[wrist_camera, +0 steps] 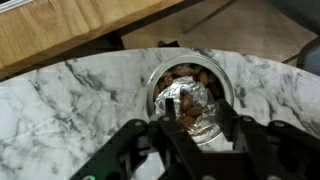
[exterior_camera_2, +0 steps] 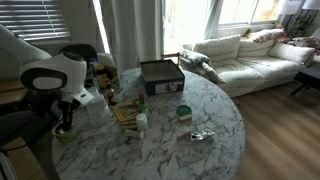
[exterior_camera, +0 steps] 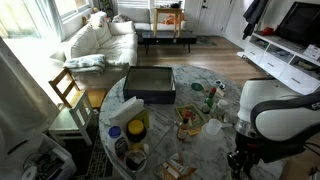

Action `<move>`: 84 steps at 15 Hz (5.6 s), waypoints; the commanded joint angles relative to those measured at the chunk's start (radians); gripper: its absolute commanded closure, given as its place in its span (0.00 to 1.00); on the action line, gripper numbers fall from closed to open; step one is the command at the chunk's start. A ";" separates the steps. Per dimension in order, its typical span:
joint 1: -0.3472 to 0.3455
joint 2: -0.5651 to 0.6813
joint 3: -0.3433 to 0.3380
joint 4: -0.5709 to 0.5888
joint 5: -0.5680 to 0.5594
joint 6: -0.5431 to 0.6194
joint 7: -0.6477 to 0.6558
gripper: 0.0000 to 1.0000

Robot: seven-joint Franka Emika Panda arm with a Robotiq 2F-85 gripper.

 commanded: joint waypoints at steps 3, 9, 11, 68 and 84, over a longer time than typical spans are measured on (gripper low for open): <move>0.000 0.033 -0.004 0.003 0.024 0.017 -0.021 0.65; 0.005 0.050 0.004 0.004 0.011 0.026 -0.009 0.60; 0.007 0.058 0.007 0.004 0.007 0.034 -0.005 0.66; 0.018 0.061 0.023 0.001 -0.069 0.080 -0.015 0.71; 0.015 -0.028 0.017 -0.010 -0.049 -0.008 -0.025 0.98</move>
